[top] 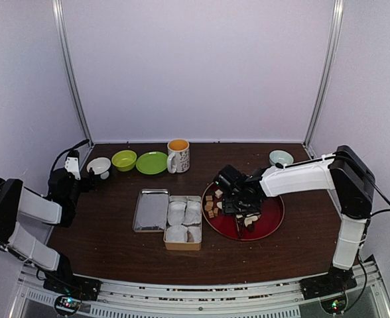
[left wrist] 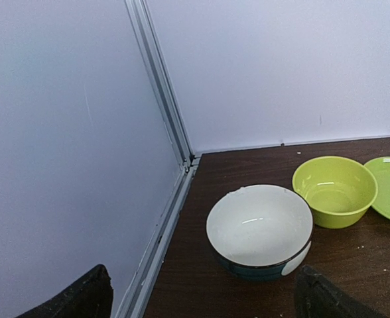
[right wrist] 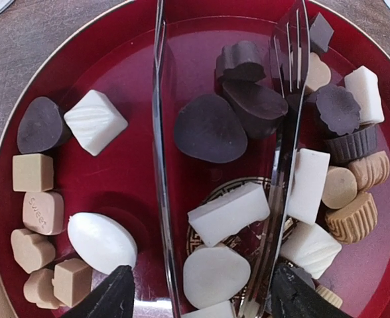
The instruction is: Pack the chocolate
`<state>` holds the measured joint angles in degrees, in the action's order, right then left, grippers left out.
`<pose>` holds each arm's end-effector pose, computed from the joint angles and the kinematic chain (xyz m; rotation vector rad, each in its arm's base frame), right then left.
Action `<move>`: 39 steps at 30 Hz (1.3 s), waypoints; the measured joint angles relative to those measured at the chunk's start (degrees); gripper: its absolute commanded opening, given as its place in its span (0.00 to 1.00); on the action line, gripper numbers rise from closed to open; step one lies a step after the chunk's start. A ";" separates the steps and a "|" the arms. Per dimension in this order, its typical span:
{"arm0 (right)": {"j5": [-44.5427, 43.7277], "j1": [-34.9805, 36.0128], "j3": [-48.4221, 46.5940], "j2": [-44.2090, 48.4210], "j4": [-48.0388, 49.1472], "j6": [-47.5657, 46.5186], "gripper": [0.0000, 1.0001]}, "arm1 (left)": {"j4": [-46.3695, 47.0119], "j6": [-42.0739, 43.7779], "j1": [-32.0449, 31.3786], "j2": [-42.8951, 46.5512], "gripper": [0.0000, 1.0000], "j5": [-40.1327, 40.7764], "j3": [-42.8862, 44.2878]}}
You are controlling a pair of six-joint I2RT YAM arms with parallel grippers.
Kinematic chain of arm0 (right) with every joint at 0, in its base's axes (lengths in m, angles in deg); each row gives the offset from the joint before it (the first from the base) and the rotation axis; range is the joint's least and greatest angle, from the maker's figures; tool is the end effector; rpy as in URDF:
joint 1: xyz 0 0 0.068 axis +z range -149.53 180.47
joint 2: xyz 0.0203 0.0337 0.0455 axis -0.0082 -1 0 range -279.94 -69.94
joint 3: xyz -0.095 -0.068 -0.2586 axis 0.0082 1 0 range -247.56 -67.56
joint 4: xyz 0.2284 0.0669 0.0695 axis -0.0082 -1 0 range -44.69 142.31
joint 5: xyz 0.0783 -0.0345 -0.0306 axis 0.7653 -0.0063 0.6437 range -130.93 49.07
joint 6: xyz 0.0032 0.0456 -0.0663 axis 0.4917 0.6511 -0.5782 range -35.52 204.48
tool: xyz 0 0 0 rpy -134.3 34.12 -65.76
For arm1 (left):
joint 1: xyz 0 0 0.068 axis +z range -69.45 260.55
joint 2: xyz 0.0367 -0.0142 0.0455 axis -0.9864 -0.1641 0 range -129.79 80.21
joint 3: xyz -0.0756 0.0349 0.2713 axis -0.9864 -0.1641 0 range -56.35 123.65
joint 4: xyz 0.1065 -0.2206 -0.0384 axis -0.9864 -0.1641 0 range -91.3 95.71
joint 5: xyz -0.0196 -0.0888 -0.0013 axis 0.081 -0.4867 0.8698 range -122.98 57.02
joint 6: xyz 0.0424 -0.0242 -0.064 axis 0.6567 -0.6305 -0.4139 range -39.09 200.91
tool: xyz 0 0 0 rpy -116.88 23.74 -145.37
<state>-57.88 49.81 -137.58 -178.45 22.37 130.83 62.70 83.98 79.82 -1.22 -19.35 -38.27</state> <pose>0.2609 0.2727 0.1473 0.0061 2.6721 0.1099 0.2770 0.0128 0.1910 -0.1233 1.6792 0.2305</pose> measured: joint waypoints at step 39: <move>-1.11 -0.85 -3.39 10.58 -6.34 1.33 0.43 | 0.00 0.00 0.00 0.00 0.98 -0.02 0.00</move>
<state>-58.99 48.96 -140.97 -167.87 16.03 132.16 62.70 83.98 79.82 -1.22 -19.37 -38.27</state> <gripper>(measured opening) 0.428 0.978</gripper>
